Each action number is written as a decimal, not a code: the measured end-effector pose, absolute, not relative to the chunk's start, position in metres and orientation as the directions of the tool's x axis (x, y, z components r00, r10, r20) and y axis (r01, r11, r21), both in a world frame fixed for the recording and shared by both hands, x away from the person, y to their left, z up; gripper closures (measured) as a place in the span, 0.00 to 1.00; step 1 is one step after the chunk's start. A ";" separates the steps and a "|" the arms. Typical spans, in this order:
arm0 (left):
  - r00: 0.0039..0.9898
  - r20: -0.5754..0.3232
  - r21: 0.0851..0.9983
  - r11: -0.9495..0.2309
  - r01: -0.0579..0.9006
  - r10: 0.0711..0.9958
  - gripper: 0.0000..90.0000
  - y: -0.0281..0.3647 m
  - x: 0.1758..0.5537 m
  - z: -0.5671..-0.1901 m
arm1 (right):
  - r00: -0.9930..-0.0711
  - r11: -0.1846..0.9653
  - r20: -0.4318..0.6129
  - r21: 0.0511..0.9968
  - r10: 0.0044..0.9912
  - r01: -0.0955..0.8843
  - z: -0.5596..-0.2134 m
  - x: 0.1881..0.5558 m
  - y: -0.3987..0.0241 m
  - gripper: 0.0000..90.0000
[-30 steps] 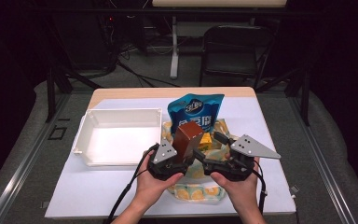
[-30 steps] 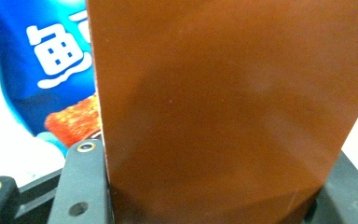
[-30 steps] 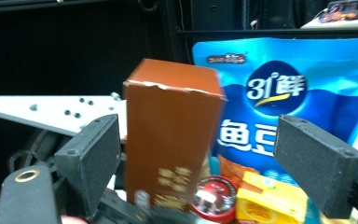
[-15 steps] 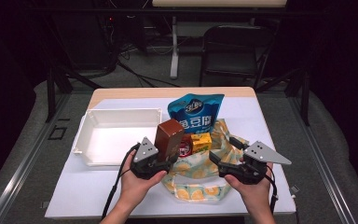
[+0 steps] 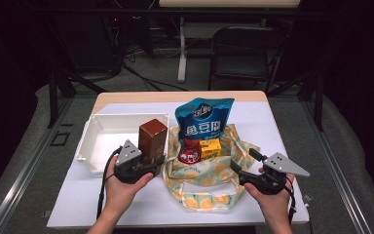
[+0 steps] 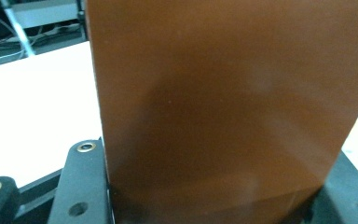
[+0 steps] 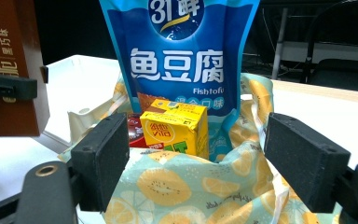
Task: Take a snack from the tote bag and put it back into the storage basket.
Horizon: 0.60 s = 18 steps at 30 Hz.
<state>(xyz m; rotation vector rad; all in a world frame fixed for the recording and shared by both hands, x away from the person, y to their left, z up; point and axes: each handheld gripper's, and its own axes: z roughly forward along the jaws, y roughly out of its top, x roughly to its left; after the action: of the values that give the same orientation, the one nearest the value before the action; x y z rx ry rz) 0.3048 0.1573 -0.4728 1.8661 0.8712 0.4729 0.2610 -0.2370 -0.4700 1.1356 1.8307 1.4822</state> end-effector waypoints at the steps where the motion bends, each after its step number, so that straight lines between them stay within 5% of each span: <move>1: 0.659 -0.058 0.896 -0.252 0.366 0.750 0.48 0.161 0.306 -0.473 | -0.514 0.052 0.105 0.958 0.851 0.282 -0.471 0.261 -0.238 0.24; 18: 0.609 -0.011 0.792 -0.365 0.490 0.793 0.48 0.200 0.349 -0.471 | -0.529 0.053 0.131 0.947 0.838 0.318 -0.488 0.269 -0.248 0.26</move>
<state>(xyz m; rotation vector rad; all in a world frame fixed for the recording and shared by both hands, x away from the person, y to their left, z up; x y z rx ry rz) 0.3494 0.1996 -0.4710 2.0351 1.0103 0.4824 0.2693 -0.2481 -0.4876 1.1555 1.8750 1.4886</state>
